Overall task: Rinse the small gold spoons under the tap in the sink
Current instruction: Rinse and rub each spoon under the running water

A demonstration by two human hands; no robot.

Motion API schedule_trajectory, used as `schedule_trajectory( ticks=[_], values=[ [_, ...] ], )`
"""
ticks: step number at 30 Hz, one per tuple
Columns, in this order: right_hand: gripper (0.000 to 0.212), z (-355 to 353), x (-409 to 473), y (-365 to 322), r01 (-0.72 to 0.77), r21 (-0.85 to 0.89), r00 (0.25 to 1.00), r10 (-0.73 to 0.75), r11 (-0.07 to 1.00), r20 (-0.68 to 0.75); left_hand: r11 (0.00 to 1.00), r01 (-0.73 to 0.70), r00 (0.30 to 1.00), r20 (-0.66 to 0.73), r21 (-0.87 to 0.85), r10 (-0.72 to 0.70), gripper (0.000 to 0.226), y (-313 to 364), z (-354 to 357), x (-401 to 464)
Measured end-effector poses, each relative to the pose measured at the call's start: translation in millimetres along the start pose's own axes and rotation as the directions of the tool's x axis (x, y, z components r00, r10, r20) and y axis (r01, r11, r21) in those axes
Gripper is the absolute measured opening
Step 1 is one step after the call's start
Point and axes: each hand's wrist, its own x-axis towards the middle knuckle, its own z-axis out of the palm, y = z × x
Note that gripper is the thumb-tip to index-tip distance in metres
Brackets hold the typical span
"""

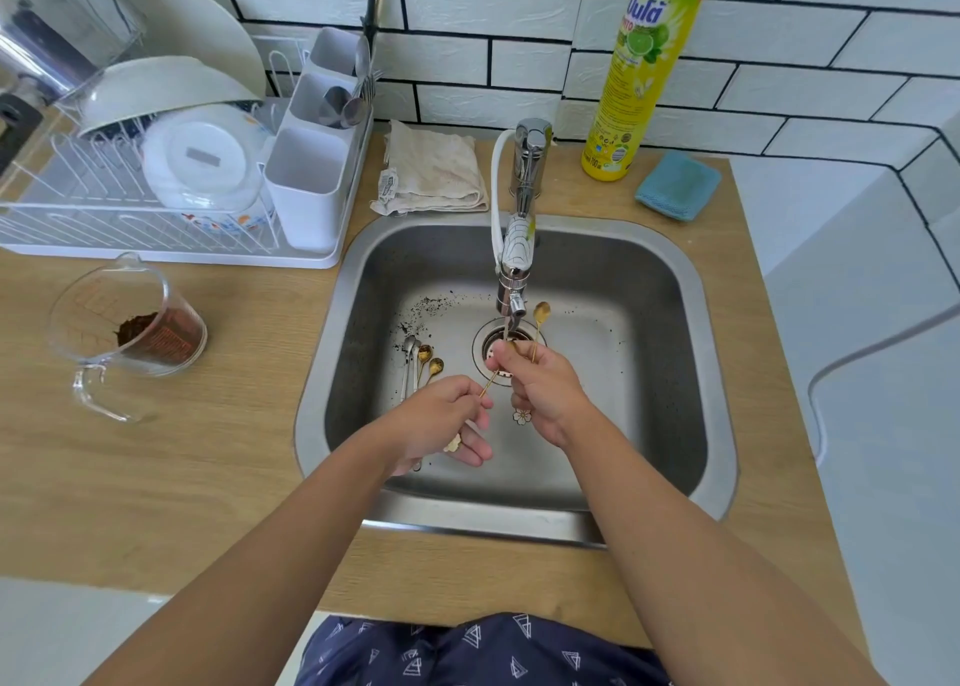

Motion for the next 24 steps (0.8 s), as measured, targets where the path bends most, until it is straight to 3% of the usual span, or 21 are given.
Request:
schedule_trajectory(
  ticks=[8, 11, 13, 16, 19, 24],
  values=[
    [0.019, 6, 3, -4, -0.017, 0.034, 0.998, 0.015, 0.999, 0.058, 0.999, -0.023, 0.998, -0.054, -0.041, 0.021, 0.021, -4, -2, -1],
    [0.016, 12, 3, -6, 0.021, -0.078, 0.998, -0.026, 0.997, -0.058, 0.999, -0.033, 0.999, -0.041, -0.039, 0.032, 0.021, -2, -3, -1],
    [0.015, 13, 5, -8, 0.020, -0.057, 0.991, -0.027, 0.998, -0.128, 0.999, -0.035, 0.999, -0.026, -0.026, 0.034, 0.020, -1, -3, -1],
    [0.021, 11, 6, -10, 0.006, 0.015, 0.998, -0.006, 1.000, -0.060, 0.999, -0.024, 0.999, -0.024, -0.044, 0.023, 0.020, 0, -2, -1],
    [0.014, 5, 5, -10, 0.016, -0.021, 1.000, -0.015, 1.000, 0.010, 0.999, -0.029, 0.999, -0.021, -0.033, 0.028, 0.019, -1, -5, -1],
    [0.018, 4, 5, -11, -0.018, -0.099, 0.997, 0.011, 0.995, -0.076, 0.999, -0.034, 0.999, -0.022, 0.038, 0.035, 0.019, -4, -2, -2]
  ],
)
